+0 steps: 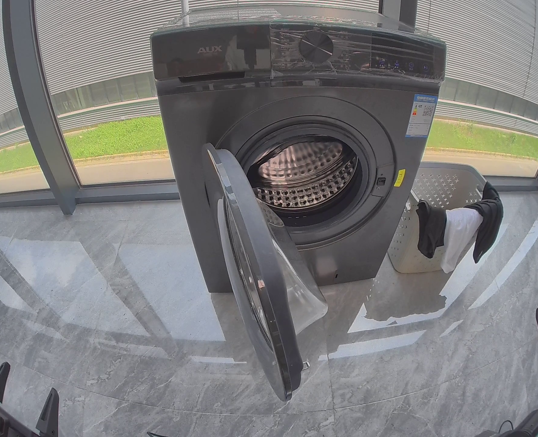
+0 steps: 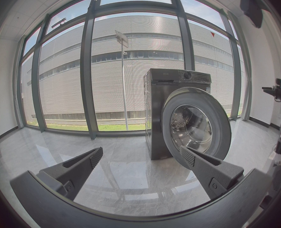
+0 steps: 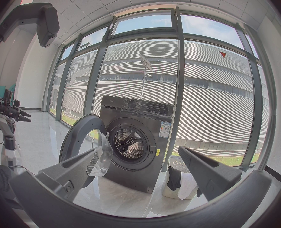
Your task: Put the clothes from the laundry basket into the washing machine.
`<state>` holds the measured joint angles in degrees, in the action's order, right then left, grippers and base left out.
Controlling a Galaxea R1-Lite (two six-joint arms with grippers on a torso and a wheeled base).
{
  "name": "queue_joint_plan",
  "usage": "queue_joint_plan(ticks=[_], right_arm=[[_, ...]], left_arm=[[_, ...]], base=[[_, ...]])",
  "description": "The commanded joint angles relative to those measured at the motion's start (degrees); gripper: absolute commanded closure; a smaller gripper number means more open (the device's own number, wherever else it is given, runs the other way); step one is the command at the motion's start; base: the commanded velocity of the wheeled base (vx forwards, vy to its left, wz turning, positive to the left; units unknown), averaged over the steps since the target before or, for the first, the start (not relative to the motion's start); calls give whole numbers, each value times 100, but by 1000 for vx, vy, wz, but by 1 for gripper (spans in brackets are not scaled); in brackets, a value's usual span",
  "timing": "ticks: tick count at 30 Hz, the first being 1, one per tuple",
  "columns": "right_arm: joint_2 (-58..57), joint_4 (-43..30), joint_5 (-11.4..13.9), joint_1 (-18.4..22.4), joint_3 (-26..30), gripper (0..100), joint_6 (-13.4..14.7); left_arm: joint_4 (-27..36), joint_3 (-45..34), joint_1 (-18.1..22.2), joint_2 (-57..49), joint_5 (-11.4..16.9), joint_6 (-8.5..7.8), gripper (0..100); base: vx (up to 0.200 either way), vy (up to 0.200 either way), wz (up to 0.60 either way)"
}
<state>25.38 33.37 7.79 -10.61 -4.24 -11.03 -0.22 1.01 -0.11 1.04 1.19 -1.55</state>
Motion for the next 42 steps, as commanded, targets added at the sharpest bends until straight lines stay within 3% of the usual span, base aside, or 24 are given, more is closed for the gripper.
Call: queue_joint_plan(ticks=[1, 4, 5, 6, 8, 11, 14, 17, 23, 27, 30, 33, 36, 37, 39, 42], right_arm=[[20, 3, -6, -3, -6, 0, 5], [-42, 3, -32, 6, 11, 0, 40], [-33, 3, -58, 6, 29, 0, 49], [-24, 3, -67, 6, 55, 0, 49], [-104, 3, -93, 6, 55, 0, 57], [-156, 3, -208, -12, 11, 0, 136], [-165, -6, -225, -12, 11, 0, 145], [-86, 3, -190, -47, -68, 0, 136], [828, -14, -173, -372, -841, 0, 40], [1276, -14, -164, -398, -1246, 0, 13], [1276, -14, -164, -398, -1290, 0, 13], [1232, -14, -173, -398, -1272, 0, 13], [1206, -14, -181, -398, -1237, 0, 13], [1224, -14, -181, -398, -1237, 0, 13], [1259, -14, -181, -398, -1237, 0, 13], [1285, -14, -181, -398, -1237, 0, 13]], left_arm=[[-163, -5, 11, -60, 65, -30, 0], [-1182, 1103, -165, 1074, -93, 612, 0], [-1683, 1639, -499, 1716, -348, 876, 0], [-1956, 2193, -850, 2129, -515, 972, 0], [-1920, 2913, -1527, 2612, -497, 902, 0], [-1437, 3423, -2388, 3034, -102, 603, 0], [-831, 3458, -2916, 3263, -40, 568, 0], [-470, 3300, -2969, 3289, -49, 577, 0], [-426, 3160, -2986, 3614, 30, 542, 0], [-461, 3546, -3083, 4563, 935, 559, 0], [-585, 3951, -3039, 5205, 1225, 568, 0], [-945, 4285, -2995, 5785, 1155, 603, 0], [-1077, 4390, -2731, 6181, 663, 515, 0], [-1077, 4390, -2722, 6400, 188, 366, 0], [-1085, 4355, -2819, 6655, -102, 260, 0], [-1094, 4408, -3039, 6928, -119, 269, 0]], base=[[0, 0, 0], [0, 0, 0], [0, 0, 0], [0, 0, 0], [0, 0, 0], [0, 0, 0], [0, 0, 0], [0, 0, 0], [0, 0, 0], [0, 0, 0], [0, 0, 0], [0, 0, 0], [0, 0, 0], [0, 0, 0], [0, 0, 0], [0, 0, 0]])
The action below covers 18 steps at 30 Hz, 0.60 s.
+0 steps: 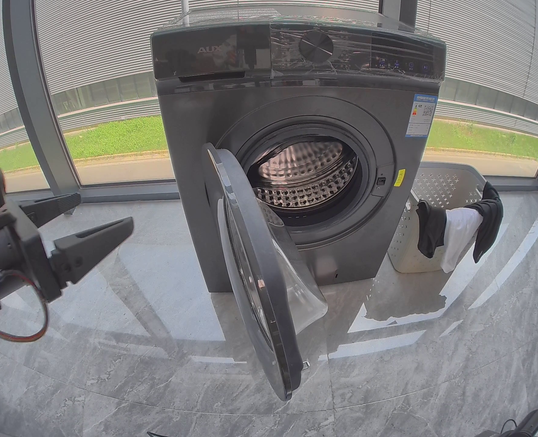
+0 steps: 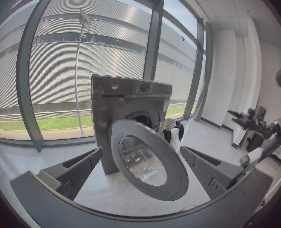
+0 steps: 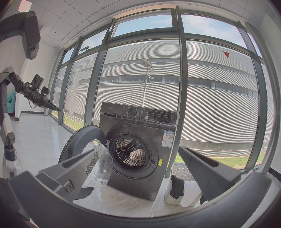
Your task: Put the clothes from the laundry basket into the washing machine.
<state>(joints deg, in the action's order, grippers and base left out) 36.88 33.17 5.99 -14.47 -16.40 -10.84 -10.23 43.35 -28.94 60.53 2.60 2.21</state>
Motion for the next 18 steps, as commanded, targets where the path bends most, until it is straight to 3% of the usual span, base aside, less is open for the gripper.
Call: queue_joint_plan(ticks=[1, 3, 7, 12, 18], right_arm=[[136, 5, -1, -12, -13, 0, -6], [136, 5, -1, -12, -13, 0, -6], [127, 5, -1, -12, 58, 0, -6], [118, 5, -1, -12, 154, 0, -6], [118, 5, -1, -12, 145, 0, -6]], left_arm=[[-85, 191, -323, 1163, -304, -89, 0], [-85, 191, -384, 1225, -321, -89, 0], [-102, 297, -815, 1594, -752, -36, 0], [-102, 745, -1210, 1989, -831, 131, 0], [-102, 982, -1333, 2332, -972, 140, 0]], base=[[0, 0, 0], [0, 0, 0], [0, 0, 0], [0, 0, 0], [0, 0, 0]])
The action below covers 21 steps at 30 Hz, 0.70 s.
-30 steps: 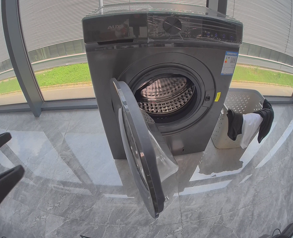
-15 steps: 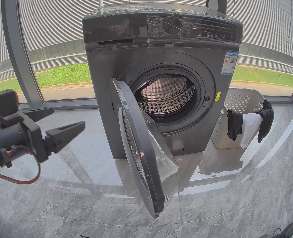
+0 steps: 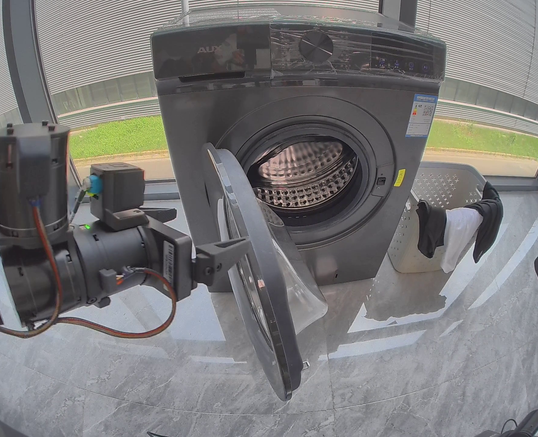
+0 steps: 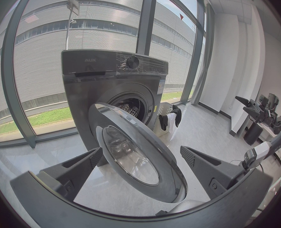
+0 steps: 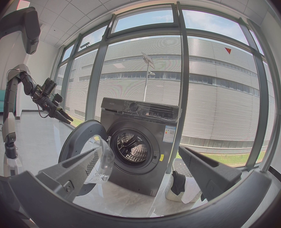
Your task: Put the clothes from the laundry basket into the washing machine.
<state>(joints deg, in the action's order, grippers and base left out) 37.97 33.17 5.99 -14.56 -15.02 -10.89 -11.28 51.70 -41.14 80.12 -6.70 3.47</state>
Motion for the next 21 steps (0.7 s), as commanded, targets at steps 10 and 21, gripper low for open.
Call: queue_joint_plan(ticks=[10, 21], right_arm=[[-18, 5, 8, -3, 8, 0, -1], [-106, 5, 17, -3, 52, 0, -1]], left_arm=[[-217, 253, -131, 988, -305, 13, 0], [-279, 367, 89, 1349, -569, 4, 0]], base=[[0, 0, 0], [0, 0, 0]])
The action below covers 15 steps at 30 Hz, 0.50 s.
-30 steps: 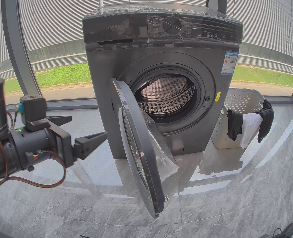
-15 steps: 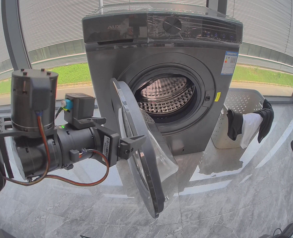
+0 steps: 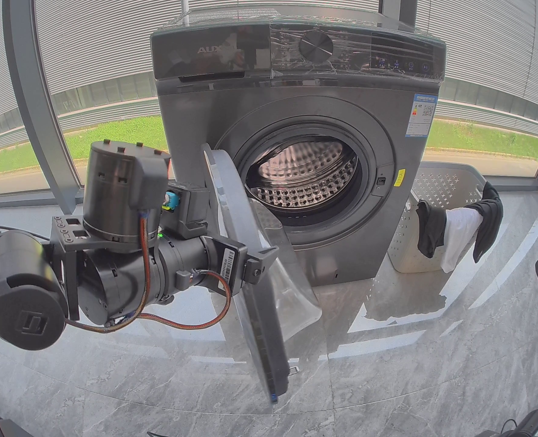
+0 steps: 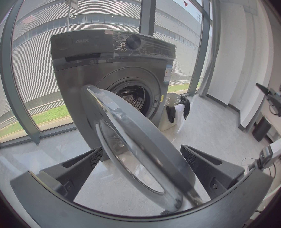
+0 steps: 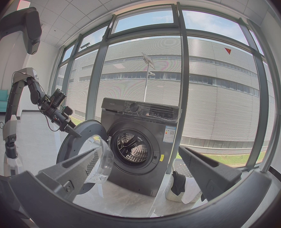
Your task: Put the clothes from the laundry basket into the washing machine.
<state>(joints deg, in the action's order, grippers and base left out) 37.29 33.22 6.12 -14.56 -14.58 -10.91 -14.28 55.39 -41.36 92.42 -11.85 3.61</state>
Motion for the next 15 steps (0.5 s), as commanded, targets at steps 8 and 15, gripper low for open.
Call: queue_joint_plan(ticks=[8, 15], right_arm=[[-38, 0, 12, -3, 17, 0, 1], [-55, 0, 12, -3, 131, 0, 1]], left_arm=[[12, -46, 357, -119, -177, -18, 0], [21, -301, 682, -637, -239, -27, 0]], base=[[0, 0, 0], [0, 0, 0]])
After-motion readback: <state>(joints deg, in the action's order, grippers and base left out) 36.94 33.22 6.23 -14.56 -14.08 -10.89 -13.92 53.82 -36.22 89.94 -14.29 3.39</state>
